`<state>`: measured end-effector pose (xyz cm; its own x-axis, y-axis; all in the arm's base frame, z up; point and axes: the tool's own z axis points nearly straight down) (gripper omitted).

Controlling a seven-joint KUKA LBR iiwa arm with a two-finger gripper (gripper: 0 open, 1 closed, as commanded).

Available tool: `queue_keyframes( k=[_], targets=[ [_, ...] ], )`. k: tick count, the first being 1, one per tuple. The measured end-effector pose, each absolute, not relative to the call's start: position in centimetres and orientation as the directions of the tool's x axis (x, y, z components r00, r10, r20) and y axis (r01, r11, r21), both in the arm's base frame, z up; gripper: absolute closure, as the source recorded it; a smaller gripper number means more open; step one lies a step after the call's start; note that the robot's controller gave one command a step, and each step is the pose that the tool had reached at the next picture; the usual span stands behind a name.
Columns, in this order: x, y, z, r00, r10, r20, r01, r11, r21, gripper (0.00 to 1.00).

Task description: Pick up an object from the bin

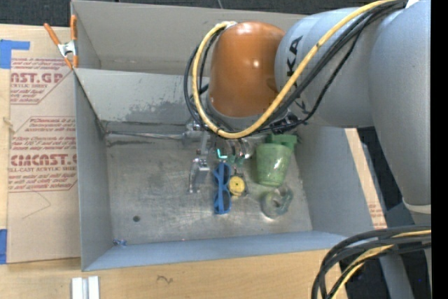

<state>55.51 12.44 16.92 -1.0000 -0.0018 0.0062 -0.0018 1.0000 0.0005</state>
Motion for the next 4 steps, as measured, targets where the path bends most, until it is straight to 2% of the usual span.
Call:
queue_keyframes(
  k=[1, 2, 3, 4],
  targets=[
    [56.4, 6.1, 7.2, -0.812, -0.584, -0.004, -0.584, 0.812, 0.004, 0.0],
    [54.4, -1.2, 10.1, -0.814, -0.58, 0.0, -0.58, 0.814, -0.002, 0.0],
    [55.2, 4.1, 10.0, -0.86, -0.51, -0.003, -0.51, 0.86, 0.002, 0.0],
    [55.1, 2.3, 7.2, -0.589, -0.808, -0.004, -0.808, 0.589, 0.002, 0.0]
  ],
)
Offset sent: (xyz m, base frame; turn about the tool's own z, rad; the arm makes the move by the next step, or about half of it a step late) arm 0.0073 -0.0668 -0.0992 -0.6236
